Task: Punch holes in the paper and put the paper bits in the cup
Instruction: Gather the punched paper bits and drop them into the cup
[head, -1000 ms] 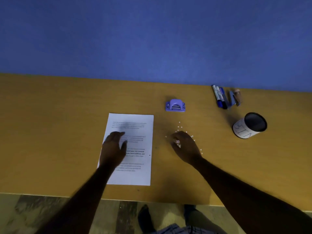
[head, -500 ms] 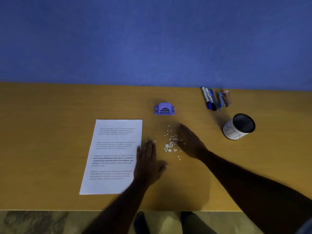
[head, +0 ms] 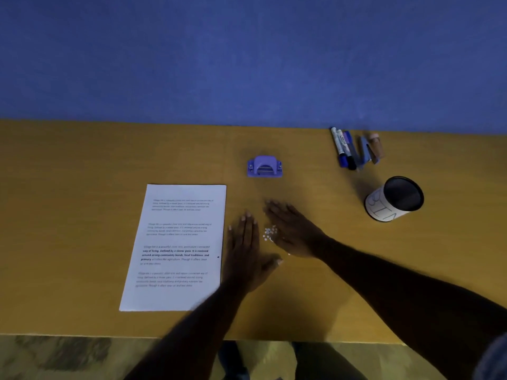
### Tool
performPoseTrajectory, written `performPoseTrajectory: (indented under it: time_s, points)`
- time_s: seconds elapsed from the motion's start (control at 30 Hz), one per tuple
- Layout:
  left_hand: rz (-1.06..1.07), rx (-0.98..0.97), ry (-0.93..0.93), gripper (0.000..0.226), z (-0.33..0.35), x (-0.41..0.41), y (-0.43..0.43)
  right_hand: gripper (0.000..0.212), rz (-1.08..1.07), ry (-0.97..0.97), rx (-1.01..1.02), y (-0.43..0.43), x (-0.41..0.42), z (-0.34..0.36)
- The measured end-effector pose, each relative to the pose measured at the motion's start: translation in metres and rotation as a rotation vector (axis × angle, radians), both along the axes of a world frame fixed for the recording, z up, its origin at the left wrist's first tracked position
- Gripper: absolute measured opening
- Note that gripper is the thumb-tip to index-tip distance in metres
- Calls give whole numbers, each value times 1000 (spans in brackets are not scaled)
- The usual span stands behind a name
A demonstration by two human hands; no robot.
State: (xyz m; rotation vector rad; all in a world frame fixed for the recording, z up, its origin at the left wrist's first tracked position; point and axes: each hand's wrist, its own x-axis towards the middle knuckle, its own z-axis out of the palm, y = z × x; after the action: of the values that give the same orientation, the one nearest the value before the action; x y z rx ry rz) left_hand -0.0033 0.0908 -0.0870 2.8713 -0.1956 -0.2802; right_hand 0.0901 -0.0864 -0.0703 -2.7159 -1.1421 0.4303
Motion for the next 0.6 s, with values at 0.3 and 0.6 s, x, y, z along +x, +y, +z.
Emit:
performPoseTrajectory:
  time_s: [0.3, 0.6]
  points:
    - [-181, 24, -79, 109, -7, 2, 5, 70, -98, 27, 216, -35, -26, 7]
    - [-205, 134, 32, 123, 1, 45, -15, 83, -600, -24, -3, -76, -71, -20]
